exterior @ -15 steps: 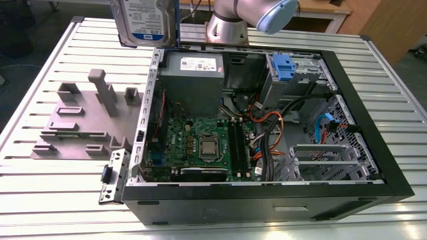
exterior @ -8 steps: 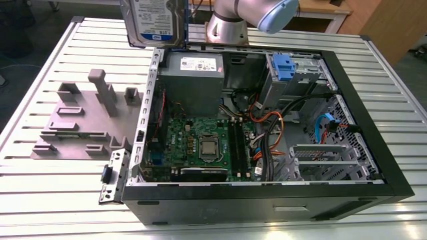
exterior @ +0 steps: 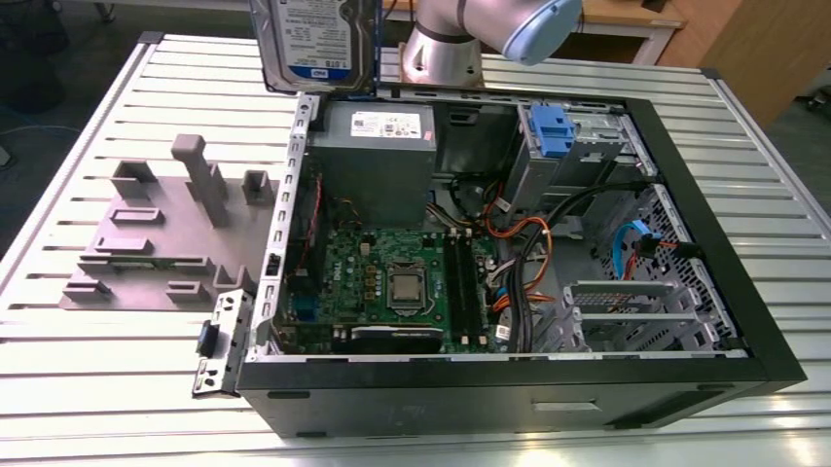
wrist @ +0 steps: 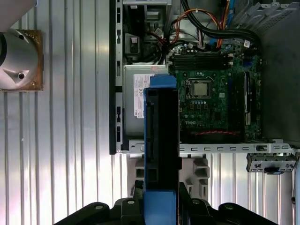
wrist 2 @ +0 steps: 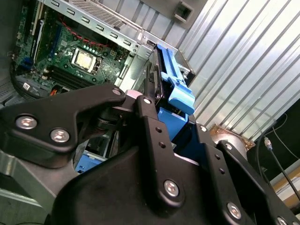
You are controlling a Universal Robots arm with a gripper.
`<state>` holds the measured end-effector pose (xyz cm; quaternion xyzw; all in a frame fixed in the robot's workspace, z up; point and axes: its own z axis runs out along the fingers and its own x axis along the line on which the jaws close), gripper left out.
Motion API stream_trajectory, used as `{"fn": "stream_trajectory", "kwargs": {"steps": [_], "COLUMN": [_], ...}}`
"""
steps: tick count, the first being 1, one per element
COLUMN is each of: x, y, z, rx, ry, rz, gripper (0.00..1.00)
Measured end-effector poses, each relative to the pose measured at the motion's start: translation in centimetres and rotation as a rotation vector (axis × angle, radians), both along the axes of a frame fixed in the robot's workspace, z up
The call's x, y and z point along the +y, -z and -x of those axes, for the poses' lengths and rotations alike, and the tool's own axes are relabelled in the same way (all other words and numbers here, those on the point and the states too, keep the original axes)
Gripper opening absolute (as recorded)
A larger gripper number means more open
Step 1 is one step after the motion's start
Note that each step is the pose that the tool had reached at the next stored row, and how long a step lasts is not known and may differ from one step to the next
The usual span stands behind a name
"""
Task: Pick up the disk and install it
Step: 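Pick up the disk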
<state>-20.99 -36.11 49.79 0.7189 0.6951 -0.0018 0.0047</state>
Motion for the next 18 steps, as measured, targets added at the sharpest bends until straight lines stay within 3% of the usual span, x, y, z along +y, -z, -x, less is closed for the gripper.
{"fn": "stream_trajectory", "kwargs": {"steps": [12,14,18], "x": [-0.04,-0.33,-1.52], "y": [0.01,0.02,0.04], "z": [-0.2,-0.19,-0.19], "rx": [0.0,0.0,0.0], "ry": [0.0,0.0,0.0], "rz": [-0.0001,-0.0001,0.0], "gripper": [0.36,0.36,0.36]}}
